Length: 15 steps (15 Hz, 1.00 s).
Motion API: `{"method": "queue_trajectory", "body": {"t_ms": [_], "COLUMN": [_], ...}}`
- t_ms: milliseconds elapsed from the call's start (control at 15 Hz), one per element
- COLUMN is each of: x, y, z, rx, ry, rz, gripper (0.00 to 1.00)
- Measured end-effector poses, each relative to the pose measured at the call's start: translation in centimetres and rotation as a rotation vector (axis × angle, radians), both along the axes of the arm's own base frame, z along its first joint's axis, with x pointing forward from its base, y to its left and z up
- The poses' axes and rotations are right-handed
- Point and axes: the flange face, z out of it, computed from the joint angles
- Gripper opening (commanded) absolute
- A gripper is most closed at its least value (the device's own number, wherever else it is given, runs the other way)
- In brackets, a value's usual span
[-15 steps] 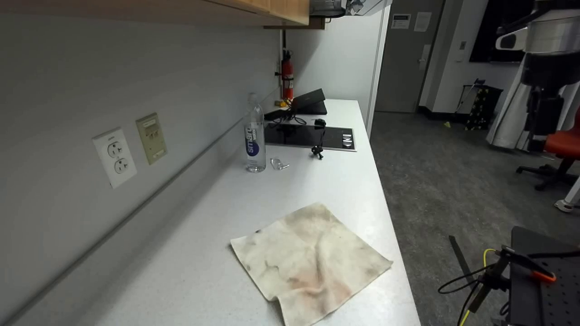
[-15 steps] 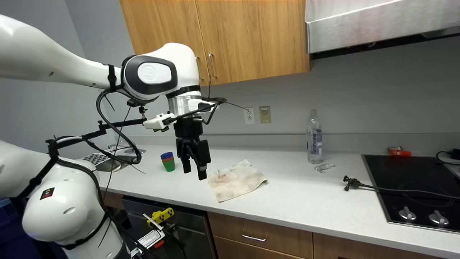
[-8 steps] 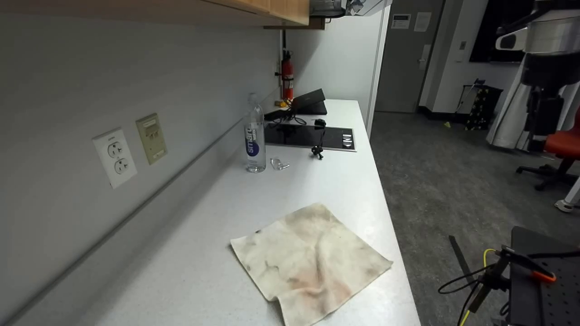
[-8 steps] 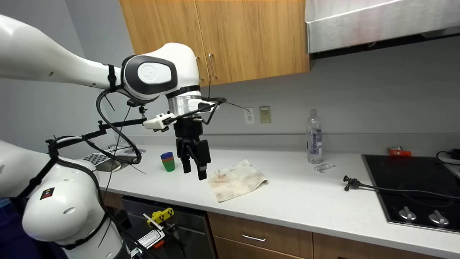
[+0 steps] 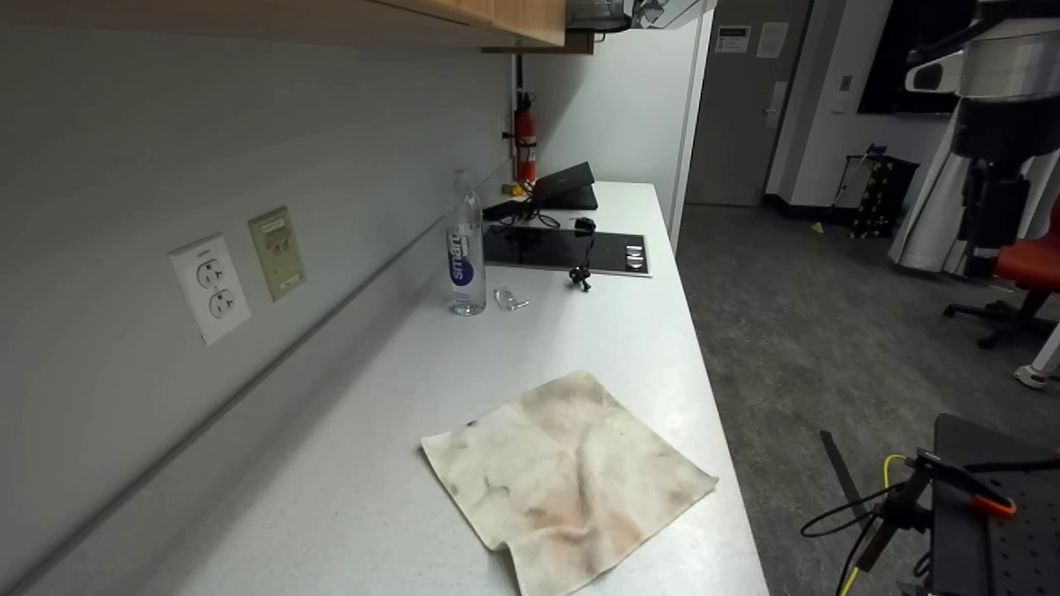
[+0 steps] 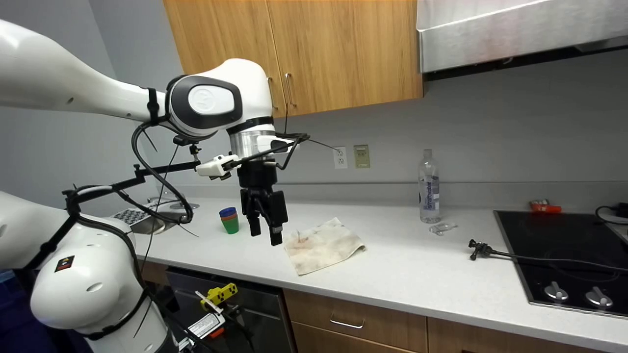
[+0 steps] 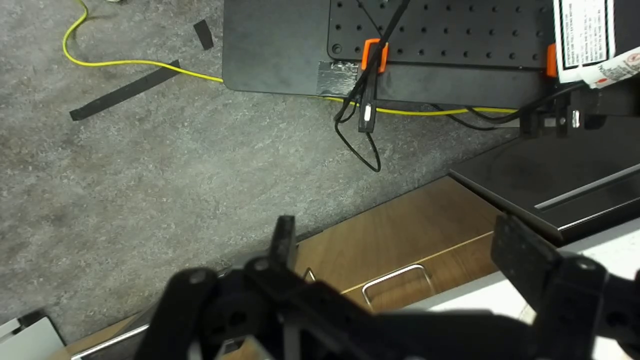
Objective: Fold the towel
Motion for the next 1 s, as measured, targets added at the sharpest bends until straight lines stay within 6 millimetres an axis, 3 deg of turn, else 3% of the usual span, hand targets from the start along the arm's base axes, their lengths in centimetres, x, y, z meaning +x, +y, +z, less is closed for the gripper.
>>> {"method": "queue_trajectory", "body": {"t_ms": [1000], "x": [1.9], "y": [0.2], "z": [-0.2], "rx": [0.033], "ry": [-0.175], "rz": [0.118], "gripper": [1.0]}}
